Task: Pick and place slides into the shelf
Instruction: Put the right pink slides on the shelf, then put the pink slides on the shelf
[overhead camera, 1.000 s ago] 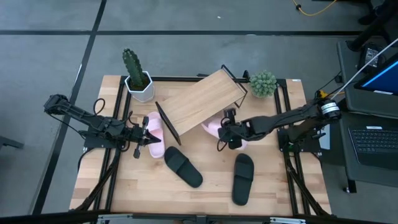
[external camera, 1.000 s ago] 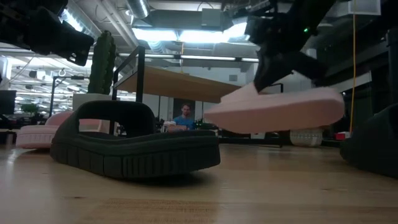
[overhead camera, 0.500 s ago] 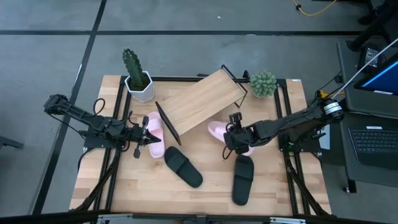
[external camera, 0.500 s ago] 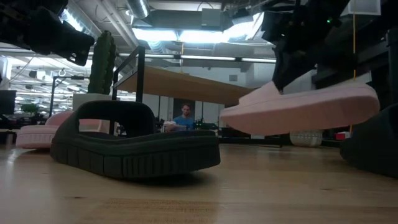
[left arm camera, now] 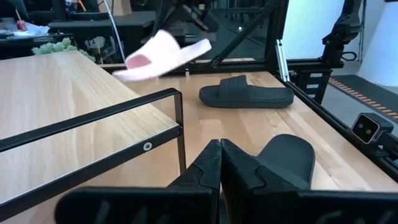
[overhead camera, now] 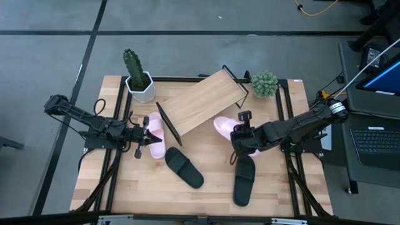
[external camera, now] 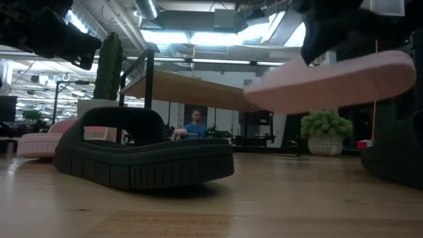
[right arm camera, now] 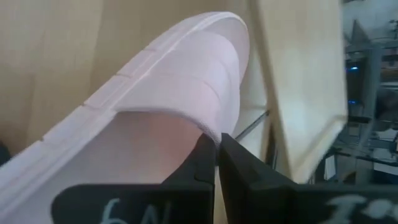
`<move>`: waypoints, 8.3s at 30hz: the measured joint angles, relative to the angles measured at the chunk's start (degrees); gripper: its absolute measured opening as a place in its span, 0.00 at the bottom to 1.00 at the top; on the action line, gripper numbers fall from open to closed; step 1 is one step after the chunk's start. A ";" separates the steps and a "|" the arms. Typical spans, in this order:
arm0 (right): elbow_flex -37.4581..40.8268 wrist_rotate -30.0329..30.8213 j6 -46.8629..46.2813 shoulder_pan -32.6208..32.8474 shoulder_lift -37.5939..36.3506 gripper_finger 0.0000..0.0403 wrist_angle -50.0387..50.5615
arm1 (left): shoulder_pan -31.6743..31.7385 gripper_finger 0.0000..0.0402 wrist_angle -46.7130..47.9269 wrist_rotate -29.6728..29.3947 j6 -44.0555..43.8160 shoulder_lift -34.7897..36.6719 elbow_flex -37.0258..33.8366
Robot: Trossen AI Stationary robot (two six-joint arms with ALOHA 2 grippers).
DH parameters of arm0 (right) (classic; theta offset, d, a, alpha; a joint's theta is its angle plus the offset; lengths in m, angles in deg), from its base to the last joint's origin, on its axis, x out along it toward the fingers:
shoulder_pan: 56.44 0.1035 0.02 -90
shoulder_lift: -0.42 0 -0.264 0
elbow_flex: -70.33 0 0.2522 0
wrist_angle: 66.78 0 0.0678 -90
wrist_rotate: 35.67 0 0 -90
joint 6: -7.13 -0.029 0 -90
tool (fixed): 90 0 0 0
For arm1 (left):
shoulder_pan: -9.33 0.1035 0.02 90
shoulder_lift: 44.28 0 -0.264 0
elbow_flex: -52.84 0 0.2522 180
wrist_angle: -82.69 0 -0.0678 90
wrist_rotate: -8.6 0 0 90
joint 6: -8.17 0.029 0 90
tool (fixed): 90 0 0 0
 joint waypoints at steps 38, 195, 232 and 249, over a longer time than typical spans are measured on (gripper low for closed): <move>-14.14 13.76 36.26 -21.52 0.19 0.02 -16.10 | 0.01 0.00 -2.18 -0.32 4.50 0.00 0.00; -23.37 11.88 39.10 -30.41 15.87 0.38 -8.33 | 0.01 0.00 -1.09 -0.28 4.07 0.00 0.00; 11.27 -3.40 -8.14 -1.72 -10.86 0.00 -35.13 | 0.01 0.00 -1.56 1.38 4.85 0.00 0.00; 44.76 -15.30 3.02 -1.29 -18.13 0.02 -88.20 | 0.01 0.00 -3.25 3.20 -4.78 0.00 0.03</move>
